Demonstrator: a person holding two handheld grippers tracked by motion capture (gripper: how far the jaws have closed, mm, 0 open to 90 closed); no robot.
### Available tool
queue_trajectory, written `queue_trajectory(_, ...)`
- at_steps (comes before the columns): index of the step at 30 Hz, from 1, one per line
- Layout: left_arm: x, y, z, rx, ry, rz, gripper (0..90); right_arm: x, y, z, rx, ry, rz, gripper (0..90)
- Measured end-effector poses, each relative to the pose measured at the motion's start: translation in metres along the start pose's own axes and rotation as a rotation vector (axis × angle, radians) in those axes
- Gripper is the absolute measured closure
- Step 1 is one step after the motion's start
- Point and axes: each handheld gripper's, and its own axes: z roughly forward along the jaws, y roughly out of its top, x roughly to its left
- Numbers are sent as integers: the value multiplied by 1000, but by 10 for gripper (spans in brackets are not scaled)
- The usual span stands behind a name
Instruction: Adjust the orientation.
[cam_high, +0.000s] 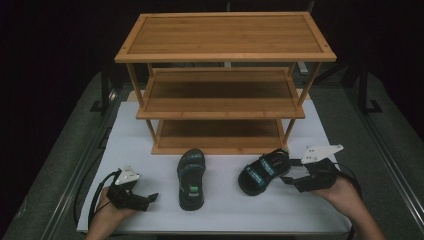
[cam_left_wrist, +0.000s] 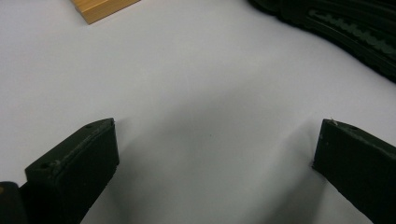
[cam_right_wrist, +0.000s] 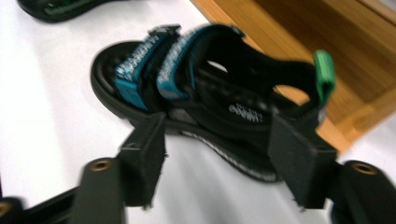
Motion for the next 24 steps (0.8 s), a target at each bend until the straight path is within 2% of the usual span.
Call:
queue_trajectory(4, 0, 0, 0, 0, -1, 0, 0, 1, 6, 1, -12, 11, -28, 438)
queue_trajectory(8, 0, 0, 0, 1, -2, -1, 0, 0, 13, 6, 0, 49, -55, 524)
queue_trajectory(13, 0, 0, 0, 2, -3, -2, 0, -3, 18, 10, 3, 78, -67, 556)
queue_trajectory(16, 0, 0, 0, 1, -3, -2, 0, -4, 23, 13, -3, 123, -80, 566)
queue_trajectory(20, 0, 0, 0, 1, -4, -2, 0, -2, 27, 20, 11, 144, -99, 608)
queue_trajectory(24, 0, 0, 0, 2, -4, -3, 0, -3, 28, 22, 1, 152, -94, 665)
